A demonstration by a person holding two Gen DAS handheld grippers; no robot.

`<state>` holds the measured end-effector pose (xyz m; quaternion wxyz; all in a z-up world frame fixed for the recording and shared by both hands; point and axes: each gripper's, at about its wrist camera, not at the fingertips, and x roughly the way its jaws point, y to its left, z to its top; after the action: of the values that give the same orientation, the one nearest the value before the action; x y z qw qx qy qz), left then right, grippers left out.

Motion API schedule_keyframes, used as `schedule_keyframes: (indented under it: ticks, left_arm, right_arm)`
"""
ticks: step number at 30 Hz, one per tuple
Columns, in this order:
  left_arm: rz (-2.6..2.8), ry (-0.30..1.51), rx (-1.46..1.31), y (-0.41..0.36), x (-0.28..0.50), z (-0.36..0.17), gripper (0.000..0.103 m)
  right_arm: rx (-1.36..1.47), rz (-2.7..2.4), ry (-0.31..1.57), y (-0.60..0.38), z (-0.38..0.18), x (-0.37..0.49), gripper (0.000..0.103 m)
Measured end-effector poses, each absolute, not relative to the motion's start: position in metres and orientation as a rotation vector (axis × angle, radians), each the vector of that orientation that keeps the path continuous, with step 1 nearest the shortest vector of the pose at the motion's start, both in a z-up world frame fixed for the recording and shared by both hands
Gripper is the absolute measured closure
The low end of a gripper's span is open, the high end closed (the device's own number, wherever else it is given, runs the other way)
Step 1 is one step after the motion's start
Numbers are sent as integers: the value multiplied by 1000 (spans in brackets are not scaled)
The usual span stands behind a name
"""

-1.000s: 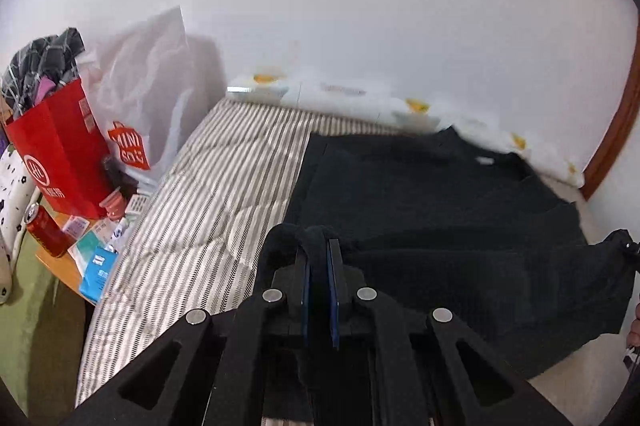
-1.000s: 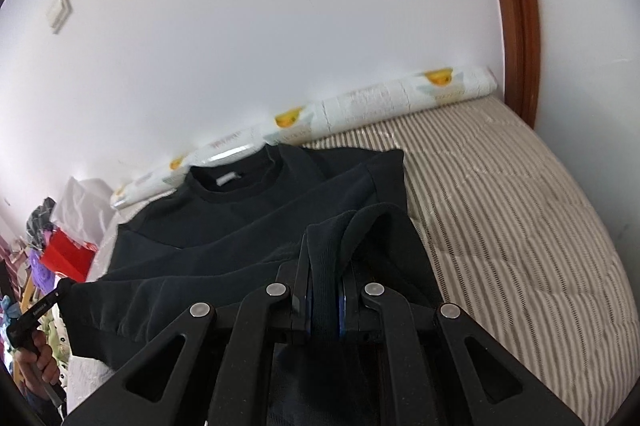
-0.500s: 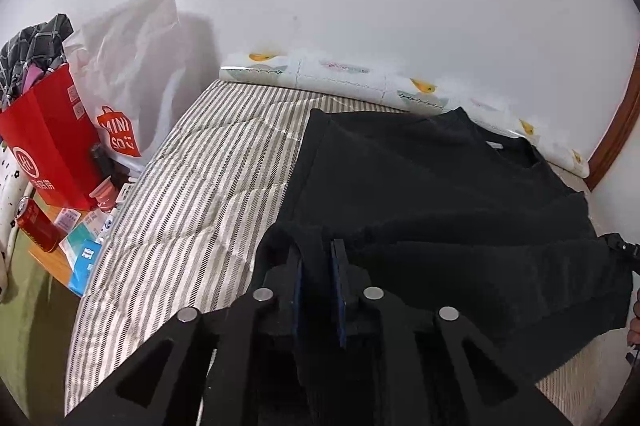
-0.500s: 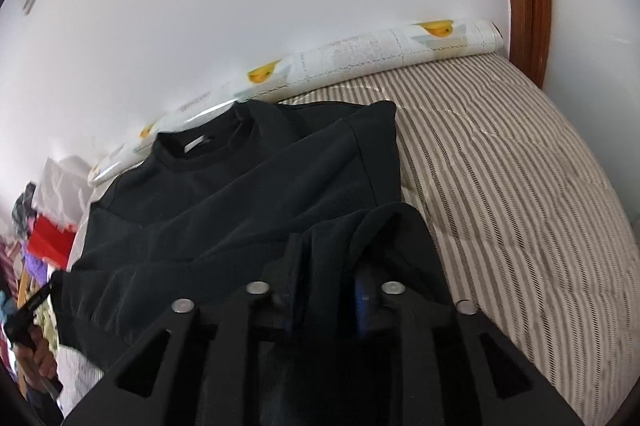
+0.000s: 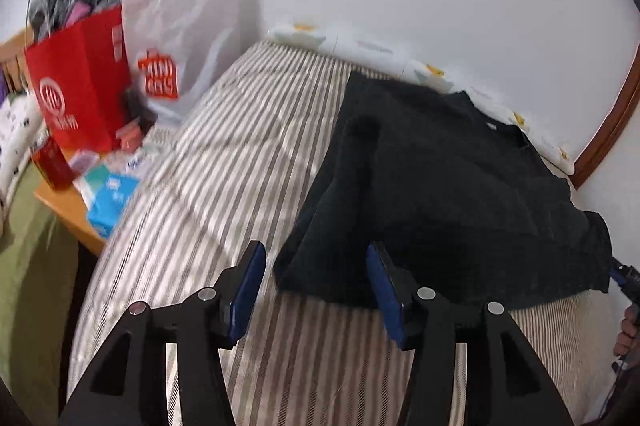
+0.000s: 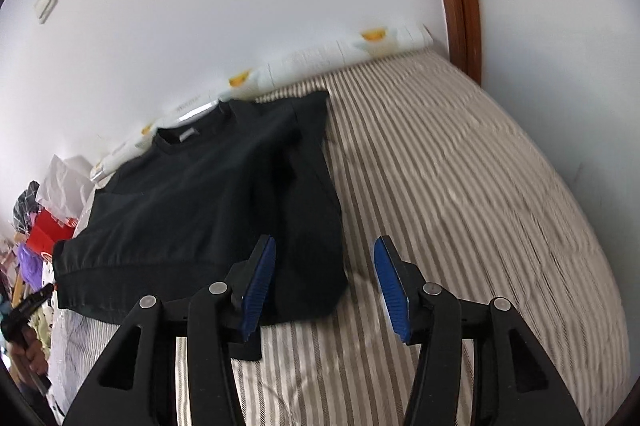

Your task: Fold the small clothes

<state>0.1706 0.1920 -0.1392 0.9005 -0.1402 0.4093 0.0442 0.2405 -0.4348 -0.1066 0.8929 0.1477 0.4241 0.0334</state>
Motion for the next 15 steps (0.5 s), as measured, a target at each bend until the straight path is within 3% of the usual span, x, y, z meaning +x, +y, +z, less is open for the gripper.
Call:
schedule_keyframes:
  ticks: [15]
  left_arm:
    - [24, 884, -296, 191, 201, -169, 53]
  right_arm:
    - [370, 84, 959, -425, -153, 277, 52]
